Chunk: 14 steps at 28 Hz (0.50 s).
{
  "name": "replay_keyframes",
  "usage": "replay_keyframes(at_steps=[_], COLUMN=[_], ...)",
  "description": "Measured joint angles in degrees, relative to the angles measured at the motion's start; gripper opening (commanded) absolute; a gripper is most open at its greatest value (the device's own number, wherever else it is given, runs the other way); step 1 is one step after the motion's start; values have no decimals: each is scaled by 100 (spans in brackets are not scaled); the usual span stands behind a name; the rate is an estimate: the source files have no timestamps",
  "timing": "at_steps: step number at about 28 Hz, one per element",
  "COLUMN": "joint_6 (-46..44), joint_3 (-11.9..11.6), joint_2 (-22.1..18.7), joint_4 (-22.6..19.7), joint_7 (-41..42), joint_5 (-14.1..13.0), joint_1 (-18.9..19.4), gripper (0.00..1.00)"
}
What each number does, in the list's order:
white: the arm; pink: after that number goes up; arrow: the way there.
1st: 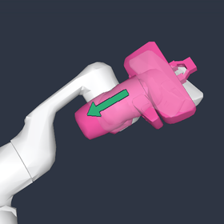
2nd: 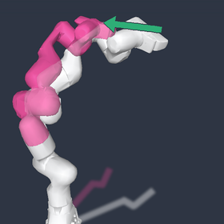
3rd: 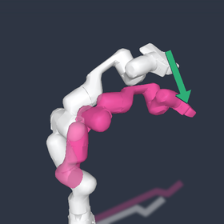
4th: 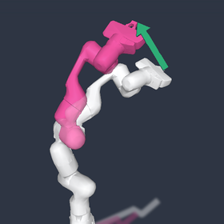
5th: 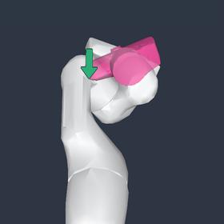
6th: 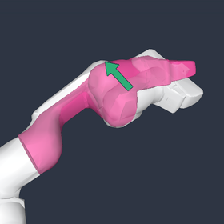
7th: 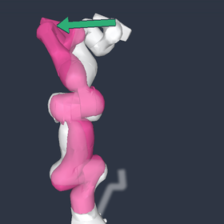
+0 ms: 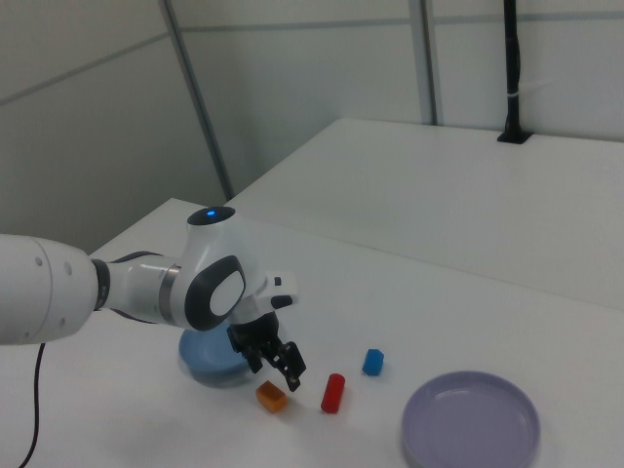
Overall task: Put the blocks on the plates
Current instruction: 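Close the gripper on the orange block and lift it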
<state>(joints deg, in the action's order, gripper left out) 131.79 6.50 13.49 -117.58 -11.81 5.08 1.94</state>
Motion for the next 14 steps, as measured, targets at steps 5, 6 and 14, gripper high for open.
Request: replay_keyframes(at_steps=[5, 6, 14], joint_6=[0, 0, 111], joint_3=[32, 34, 37], joint_2=[-130, -143, -162], joint_4=[-170, -198, -422], joint_7=[0, 0, 11], joint_5=[0, 0, 195], joint_1=[6, 6, 6], gripper=[100, 100, 80])
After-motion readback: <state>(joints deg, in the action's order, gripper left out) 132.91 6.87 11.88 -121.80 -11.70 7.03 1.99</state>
